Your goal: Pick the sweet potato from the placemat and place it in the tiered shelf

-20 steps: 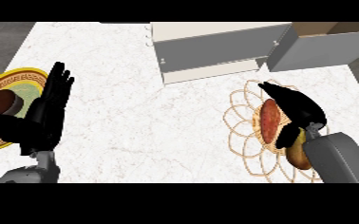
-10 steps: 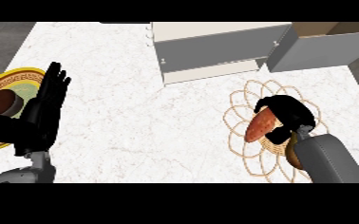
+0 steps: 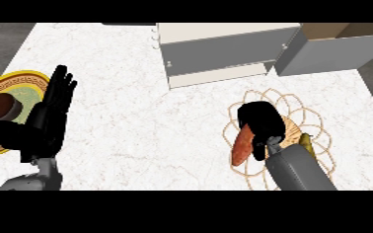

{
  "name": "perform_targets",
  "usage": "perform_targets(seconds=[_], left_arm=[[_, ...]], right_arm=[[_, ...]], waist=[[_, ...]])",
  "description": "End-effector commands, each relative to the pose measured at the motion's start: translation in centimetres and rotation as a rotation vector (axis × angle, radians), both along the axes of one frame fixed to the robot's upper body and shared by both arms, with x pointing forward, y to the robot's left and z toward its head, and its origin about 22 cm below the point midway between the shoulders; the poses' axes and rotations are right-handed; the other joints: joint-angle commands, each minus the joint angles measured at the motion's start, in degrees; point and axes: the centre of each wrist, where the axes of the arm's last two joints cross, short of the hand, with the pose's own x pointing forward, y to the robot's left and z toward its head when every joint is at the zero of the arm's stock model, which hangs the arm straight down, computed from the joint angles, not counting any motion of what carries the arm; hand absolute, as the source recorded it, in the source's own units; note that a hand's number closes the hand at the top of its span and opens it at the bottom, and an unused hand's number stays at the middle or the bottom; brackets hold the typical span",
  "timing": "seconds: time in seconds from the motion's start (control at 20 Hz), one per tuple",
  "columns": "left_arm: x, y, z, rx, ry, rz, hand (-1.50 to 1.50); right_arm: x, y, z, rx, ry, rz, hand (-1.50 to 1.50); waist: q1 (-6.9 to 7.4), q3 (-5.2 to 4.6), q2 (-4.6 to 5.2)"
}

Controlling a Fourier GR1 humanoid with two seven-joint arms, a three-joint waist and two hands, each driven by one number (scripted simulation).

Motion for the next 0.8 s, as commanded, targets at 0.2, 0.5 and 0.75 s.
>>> perform_targets(seconds=[0.2,0.5,0.75], left_arm=[[0.8,-0.4,0.0,-0.007,0.015,-0.002,0.0],[1.2,-0.2,0.1,-0.003,0.009,0.01,0.0],[0.3,0.1,0.2,-0.009,0.009,0.006,0.0]], right_arm=[[-5.3,10.1,0.4,0.148,-0.001,-0.045,1.5],[-7.2,12.3,7.9,0.329,-0.08,-0.021,1.5],[-7.1,11.9,13.4,0.608,-0.273,-0.153,1.5]], waist=[[0.17,0.88,0.63],[-0.19,0.86,0.51],[0.23,0.87,0.44]])
